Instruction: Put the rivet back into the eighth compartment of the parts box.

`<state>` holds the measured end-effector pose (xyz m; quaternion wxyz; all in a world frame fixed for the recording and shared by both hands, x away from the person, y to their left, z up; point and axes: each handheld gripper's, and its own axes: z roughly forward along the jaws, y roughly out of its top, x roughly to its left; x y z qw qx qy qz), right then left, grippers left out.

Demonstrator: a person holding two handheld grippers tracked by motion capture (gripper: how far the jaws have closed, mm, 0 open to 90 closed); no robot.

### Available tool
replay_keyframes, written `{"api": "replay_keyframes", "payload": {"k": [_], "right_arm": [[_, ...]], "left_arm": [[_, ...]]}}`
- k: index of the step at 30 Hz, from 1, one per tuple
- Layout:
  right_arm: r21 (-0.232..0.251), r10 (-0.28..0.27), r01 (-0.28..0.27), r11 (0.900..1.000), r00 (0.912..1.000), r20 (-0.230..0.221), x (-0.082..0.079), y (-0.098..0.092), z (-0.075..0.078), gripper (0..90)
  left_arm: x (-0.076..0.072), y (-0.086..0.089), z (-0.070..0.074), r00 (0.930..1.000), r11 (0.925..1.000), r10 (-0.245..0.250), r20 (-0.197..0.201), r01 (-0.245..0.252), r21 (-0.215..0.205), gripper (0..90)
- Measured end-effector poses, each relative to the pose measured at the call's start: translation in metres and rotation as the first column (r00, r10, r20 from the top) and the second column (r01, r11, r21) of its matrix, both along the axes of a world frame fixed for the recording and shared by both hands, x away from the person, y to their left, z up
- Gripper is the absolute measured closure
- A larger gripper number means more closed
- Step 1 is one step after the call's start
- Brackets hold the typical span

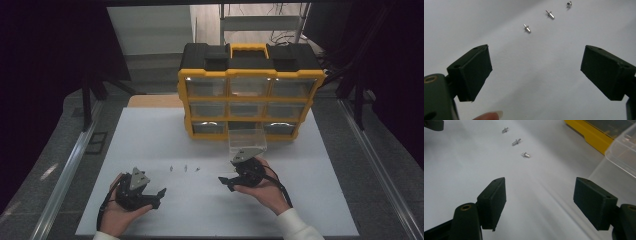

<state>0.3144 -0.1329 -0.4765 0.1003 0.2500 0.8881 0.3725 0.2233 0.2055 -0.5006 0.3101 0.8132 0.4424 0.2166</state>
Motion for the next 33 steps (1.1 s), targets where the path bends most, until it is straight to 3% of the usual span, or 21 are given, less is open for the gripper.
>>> {"api": "replay_keyframes", "payload": {"k": [10,28,33], "right_arm": [[-0.023,0.011,-0.011,1.000,0.9999,-0.007,0.006,0.014,-0.002,26.7],[-0.046,0.086,-0.087,0.995,0.9962,-0.013,0.014,0.049,-0.007,26.9],[-0.057,0.079,-0.080,0.995,0.9968,-0.015,0.020,0.052,-0.009,27.0]], "left_arm": [[-0.001,0.001,-0.001,1.0000,1.0000,-0.005,-0.001,0.005,0.000,10.1],[0.001,0.010,-0.004,0.9997,0.9997,0.023,-0.010,-0.023,-0.002,10.2],[0.003,0.010,-0.004,0.9996,0.9997,0.026,-0.009,-0.026,0.000,10.2]]}}
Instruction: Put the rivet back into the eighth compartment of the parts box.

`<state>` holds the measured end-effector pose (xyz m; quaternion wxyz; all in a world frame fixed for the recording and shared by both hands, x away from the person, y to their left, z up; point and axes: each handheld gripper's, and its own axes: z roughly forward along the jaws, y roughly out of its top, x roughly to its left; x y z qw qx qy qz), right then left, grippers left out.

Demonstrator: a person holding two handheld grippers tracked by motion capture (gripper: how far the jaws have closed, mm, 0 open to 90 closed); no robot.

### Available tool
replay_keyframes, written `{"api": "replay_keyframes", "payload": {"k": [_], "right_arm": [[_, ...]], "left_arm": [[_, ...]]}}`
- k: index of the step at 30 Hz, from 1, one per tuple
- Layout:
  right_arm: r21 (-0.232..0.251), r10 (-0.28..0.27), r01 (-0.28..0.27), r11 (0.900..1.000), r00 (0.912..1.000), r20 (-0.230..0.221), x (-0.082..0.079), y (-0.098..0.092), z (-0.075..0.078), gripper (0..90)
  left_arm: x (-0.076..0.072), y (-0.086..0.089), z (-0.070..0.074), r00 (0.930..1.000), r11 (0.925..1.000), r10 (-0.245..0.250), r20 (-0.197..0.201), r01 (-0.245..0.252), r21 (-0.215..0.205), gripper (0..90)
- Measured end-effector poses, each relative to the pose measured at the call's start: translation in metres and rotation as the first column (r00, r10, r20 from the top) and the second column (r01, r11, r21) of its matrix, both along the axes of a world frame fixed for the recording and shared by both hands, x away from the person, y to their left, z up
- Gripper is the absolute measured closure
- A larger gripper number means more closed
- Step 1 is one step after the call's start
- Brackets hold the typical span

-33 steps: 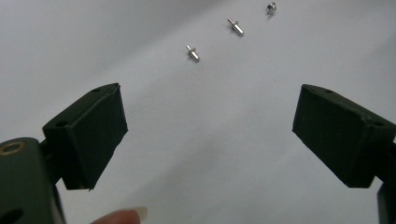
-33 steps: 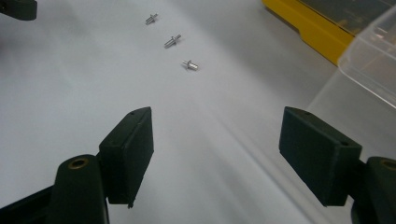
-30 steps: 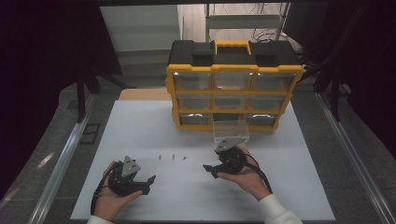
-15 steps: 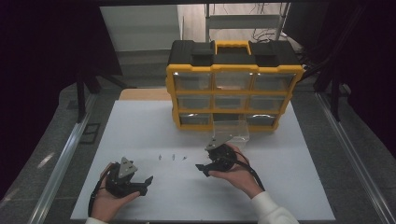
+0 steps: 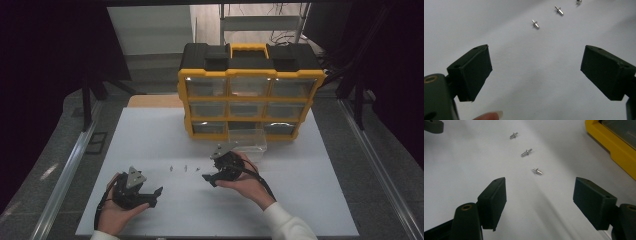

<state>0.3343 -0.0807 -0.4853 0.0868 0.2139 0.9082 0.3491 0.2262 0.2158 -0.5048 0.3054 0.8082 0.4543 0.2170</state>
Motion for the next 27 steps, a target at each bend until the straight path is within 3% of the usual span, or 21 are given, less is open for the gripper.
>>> {"api": "replay_keyframes", "payload": {"k": [6,15,27], "right_arm": [[-0.006,-0.007,0.007,1.000,0.9999,0.009,0.004,0.003,0.001,26.9],[-0.020,0.011,-0.011,1.000,0.9999,0.007,0.010,0.007,-0.002,28.1],[-0.111,0.016,-0.017,0.994,0.9998,-0.016,0.017,0.031,-0.015,27.3]], "left_arm": [[0.002,-0.004,0.001,0.9998,0.9997,-0.019,0.000,0.019,0.013,10.2],[0.001,-0.004,-0.001,1.0000,0.9997,-0.002,-0.006,0.002,0.023,10.2],[-0.003,-0.001,-0.001,1.0000,0.9998,0.003,-0.004,-0.002,0.017,10.2]]}}
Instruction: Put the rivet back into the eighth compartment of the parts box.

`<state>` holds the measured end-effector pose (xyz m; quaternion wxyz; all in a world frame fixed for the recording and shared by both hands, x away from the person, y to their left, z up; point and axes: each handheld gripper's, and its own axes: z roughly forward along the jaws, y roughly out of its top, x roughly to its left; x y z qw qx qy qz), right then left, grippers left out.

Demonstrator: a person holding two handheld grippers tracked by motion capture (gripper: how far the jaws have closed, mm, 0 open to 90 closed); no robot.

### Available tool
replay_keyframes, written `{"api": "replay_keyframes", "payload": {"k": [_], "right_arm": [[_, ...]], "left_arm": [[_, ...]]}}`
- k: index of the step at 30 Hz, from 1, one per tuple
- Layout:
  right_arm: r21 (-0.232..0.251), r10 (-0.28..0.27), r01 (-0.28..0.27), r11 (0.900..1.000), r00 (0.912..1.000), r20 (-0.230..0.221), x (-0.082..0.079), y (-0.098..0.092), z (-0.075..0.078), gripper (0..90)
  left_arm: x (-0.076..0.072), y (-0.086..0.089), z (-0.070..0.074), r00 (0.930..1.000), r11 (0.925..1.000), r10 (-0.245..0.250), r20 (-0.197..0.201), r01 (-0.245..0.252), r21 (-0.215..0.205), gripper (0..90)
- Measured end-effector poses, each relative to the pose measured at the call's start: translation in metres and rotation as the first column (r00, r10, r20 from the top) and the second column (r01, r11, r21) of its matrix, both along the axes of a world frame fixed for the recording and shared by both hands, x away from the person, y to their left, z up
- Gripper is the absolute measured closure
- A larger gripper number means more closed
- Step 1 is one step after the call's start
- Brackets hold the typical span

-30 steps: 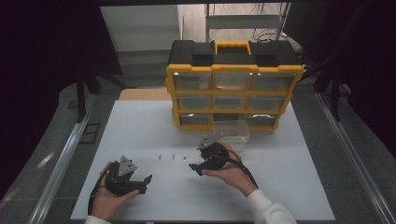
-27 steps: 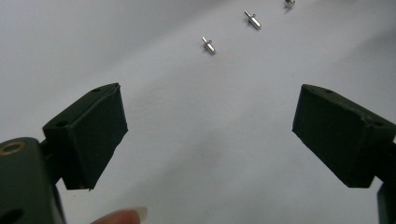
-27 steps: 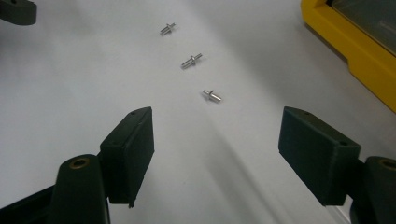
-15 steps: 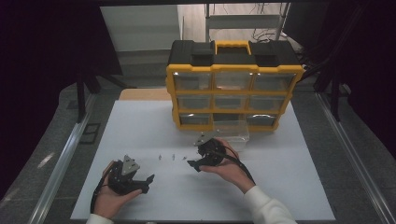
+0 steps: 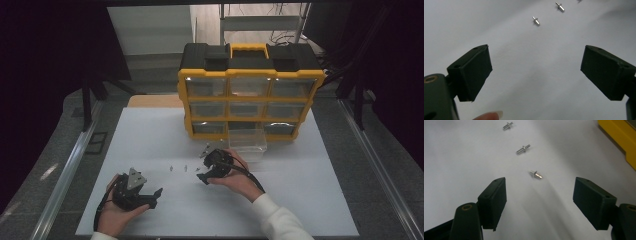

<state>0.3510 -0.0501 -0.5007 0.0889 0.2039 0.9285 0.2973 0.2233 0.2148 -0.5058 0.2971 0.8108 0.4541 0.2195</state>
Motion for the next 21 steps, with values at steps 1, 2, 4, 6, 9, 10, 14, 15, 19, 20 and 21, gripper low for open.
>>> {"api": "replay_keyframes", "payload": {"k": [1,2,4,6,9,10,14,15,19,20,21], "right_arm": [[-0.003,-0.001,0.001,1.000,1.0000,-0.002,0.002,0.002,0.000,27.3],[-0.005,-0.003,0.003,1.000,1.0000,-0.003,0.003,0.004,0.001,27.3],[-0.016,-0.003,0.003,1.000,1.0000,-0.004,0.006,0.008,0.001,27.7],[-0.023,-0.008,0.008,1.000,0.9999,-0.012,0.007,0.012,0.001,28.2],[-0.043,-0.005,0.004,0.999,0.9999,-0.015,0.009,0.018,-0.003,29.2],[-0.049,-0.009,0.009,0.999,0.9999,-0.012,0.009,0.020,-0.004,29.9],[-0.060,-0.032,0.031,0.998,0.9993,-0.019,0.010,0.027,-0.009,32.0],[-0.062,-0.037,0.035,0.997,0.9992,-0.019,0.011,0.029,-0.010,33.3],[-0.084,-0.051,0.049,0.995,0.9984,-0.026,0.013,0.036,-0.015,40.5],[-0.087,-0.055,0.052,0.995,0.9981,-0.028,0.014,0.037,-0.015,42.6],[-0.087,-0.057,0.054,0.995,0.9979,-0.031,0.014,0.038,-0.015,44.3]], "left_arm": [[0.000,0.000,0.000,1.0000,1.0000,-0.002,0.000,0.002,0.000,10.2],[0.001,0.000,0.000,1.0000,1.0000,-0.003,0.000,0.003,0.000,10.2],[0.002,-0.002,0.001,1.0000,1.0000,-0.007,0.002,0.007,-0.002,10.2],[0.003,-0.003,0.001,0.9999,0.9999,-0.013,0.002,0.013,-0.002,10.1],[0.004,-0.004,0.001,0.9999,0.9998,-0.017,0.003,0.017,-0.005,10.1],[0.004,-0.004,0.001,0.9998,0.9998,-0.018,0.005,0.018,-0.005,10.1],[0.006,-0.004,0.002,0.9998,0.9998,-0.019,0.005,0.019,-0.006,10.1],[0.006,-0.004,0.002,0.9998,0.9998,-0.019,0.005,0.020,-0.006,10.1],[0.006,-0.004,0.002,0.9998,0.9998,-0.019,0.007,0.019,-0.008,10.1],[0.006,-0.004,0.002,0.9998,0.9998,-0.019,0.007,0.019,-0.008,10.1],[0.006,-0.003,0.003,0.9997,0.9997,-0.022,0.005,0.022,-0.003,10.1]]}}
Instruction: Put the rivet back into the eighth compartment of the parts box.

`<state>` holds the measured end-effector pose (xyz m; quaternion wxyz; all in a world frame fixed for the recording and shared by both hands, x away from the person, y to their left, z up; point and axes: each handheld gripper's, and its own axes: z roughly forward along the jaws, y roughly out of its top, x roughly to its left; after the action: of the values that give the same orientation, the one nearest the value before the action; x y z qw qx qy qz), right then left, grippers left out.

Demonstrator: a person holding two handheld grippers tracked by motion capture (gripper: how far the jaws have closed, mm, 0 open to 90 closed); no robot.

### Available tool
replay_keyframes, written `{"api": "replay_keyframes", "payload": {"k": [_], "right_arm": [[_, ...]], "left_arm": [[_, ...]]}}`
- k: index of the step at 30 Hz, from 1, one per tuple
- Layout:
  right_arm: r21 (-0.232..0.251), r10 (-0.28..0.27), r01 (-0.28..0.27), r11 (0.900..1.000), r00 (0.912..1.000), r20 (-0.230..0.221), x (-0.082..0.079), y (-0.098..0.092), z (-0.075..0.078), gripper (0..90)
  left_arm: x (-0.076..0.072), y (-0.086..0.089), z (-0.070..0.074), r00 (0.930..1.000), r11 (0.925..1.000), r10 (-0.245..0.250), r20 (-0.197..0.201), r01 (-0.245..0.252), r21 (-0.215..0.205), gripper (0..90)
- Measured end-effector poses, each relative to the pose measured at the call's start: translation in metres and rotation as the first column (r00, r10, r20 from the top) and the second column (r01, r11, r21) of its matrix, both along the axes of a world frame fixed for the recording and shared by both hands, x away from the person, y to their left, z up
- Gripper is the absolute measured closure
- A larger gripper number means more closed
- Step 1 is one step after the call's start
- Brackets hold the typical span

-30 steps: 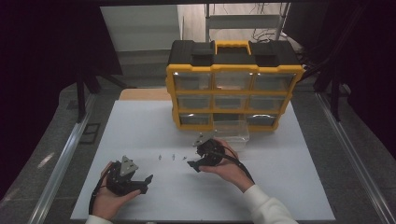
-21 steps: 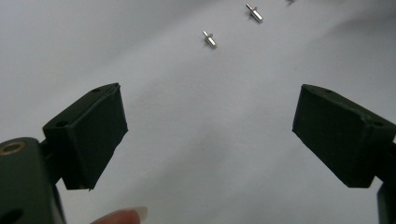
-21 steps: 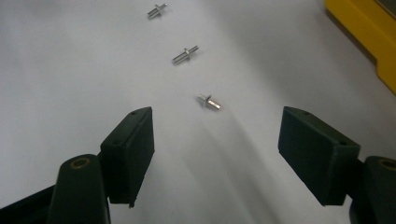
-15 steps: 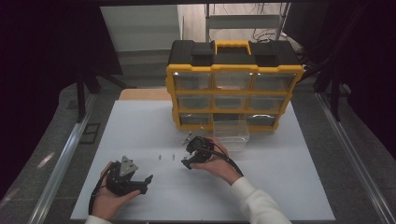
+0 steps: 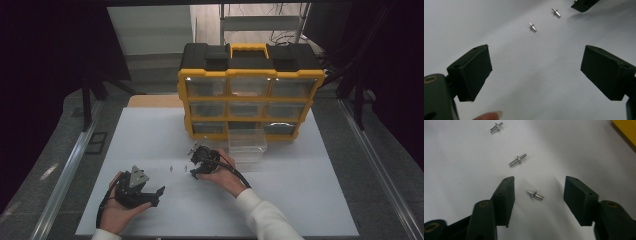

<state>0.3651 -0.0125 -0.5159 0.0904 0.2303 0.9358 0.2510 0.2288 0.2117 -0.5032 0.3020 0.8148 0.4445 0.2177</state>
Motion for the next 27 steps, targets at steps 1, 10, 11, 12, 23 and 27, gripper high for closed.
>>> {"api": "replay_keyframes", "payload": {"k": [1,10,11,12,23,27], "right_arm": [[0.001,0.000,0.000,1.000,1.0000,-0.007,0.0001,0.0010,-0.0005,46.7],[-0.007,-0.014,0.014,1.000,0.9994,-0.031,0.0028,0.0020,-0.0007,61.3],[-0.011,-0.012,0.012,1.000,0.9994,-0.032,0.0038,0.0016,-0.0003,64.4],[-0.010,-0.014,0.014,1.000,0.9994,-0.033,0.0040,0.0016,-0.0001,67.1],[-0.011,0.038,-0.039,0.999,0.9985,-0.038,0.0012,0.0035,0.0004,82.9],[-0.006,0.036,-0.036,0.999,0.9983,-0.046,0.0023,0.0023,0.0009,83.1]], "left_arm": [[0.0001,0.0005,0.0000,1.0000,1.0000,0.001,0.000,-0.001,0.000,10.1],[-0.0012,0.0032,0.0001,0.9999,0.9999,0.012,0.002,-0.012,-0.008,10.1],[-0.0015,0.0032,0.0006,0.9999,0.9999,0.012,0.002,-0.012,-0.009,10.2],[-0.0016,0.0030,0.0008,0.9999,0.9999,0.012,0.004,-0.012,-0.009,10.2],[-0.0008,0.0031,-0.0015,0.9999,0.9999,0.014,-0.002,-0.014,-0.001,10.2],[-0.0004,0.0030,-0.0023,0.9999,0.9999,0.013,-0.003,-0.013,-0.001,10.2]]}}
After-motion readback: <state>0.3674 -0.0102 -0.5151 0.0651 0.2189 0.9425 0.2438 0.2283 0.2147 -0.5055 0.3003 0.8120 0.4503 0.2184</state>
